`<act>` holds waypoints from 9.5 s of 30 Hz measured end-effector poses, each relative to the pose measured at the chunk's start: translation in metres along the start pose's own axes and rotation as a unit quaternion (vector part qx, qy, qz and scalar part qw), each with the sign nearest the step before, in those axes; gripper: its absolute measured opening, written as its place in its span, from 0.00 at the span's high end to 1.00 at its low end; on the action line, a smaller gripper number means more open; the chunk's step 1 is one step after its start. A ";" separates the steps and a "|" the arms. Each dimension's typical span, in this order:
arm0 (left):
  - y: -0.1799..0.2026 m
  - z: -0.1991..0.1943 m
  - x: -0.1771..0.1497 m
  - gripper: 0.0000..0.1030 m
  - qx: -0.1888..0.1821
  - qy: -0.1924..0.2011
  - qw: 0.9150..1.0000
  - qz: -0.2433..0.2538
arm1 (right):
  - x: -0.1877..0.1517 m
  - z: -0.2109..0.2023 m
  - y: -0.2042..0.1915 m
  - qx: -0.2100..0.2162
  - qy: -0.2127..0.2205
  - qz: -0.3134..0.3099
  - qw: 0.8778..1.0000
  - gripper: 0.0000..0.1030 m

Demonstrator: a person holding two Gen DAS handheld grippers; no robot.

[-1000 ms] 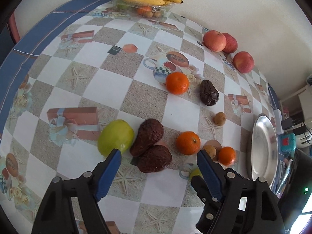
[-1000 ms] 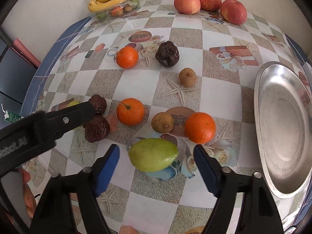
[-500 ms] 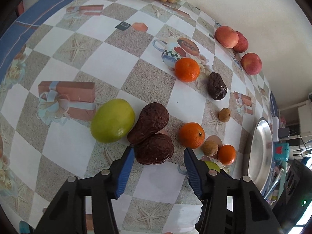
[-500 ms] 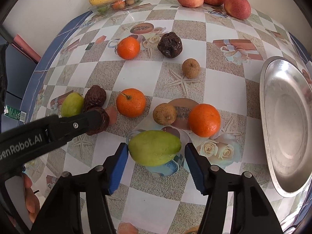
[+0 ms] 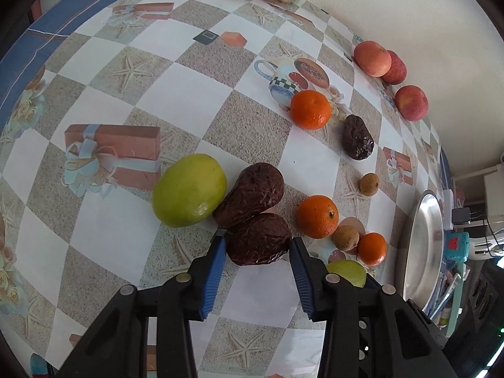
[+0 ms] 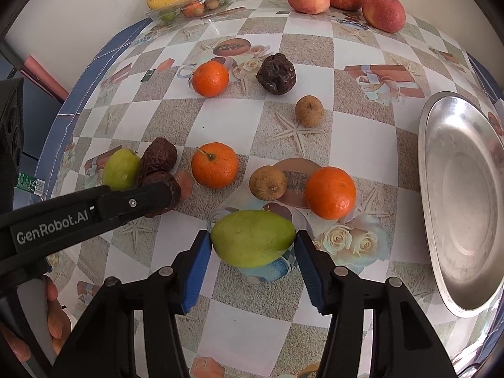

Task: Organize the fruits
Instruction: 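Carry the pear into the steel bowl and release it while the left gripper drops the date there, then grasp the orange with the right gripper while the left gripper grasps the green apple, then carry the orange into the bowl and release it while the left gripper drops the green apple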

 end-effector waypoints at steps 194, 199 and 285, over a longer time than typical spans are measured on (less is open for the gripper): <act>-0.019 -0.043 0.040 0.50 0.025 0.117 0.992 -0.032 | 0.023 -0.044 0.061 0.019 0.098 0.137 0.986 0.63; -0.002 -0.040 0.040 0.50 0.022 0.118 0.993 -0.015 | 0.035 -0.060 0.056 -0.003 0.108 0.128 0.986 0.63; 0.215 0.035 -0.029 0.28 -0.006 0.074 0.959 0.275 | -0.008 -0.094 0.233 -0.120 0.113 0.284 0.944 0.25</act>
Point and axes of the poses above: each gripper's, at about its wrist camera, not at the fingertips, and z roughly the way its jaws point, y to its right, x to its top, the point moved 1 cm from there along z, roughly the way its jaws point, and after that the axes turned 1 degree about x, right-handed, at the moved point
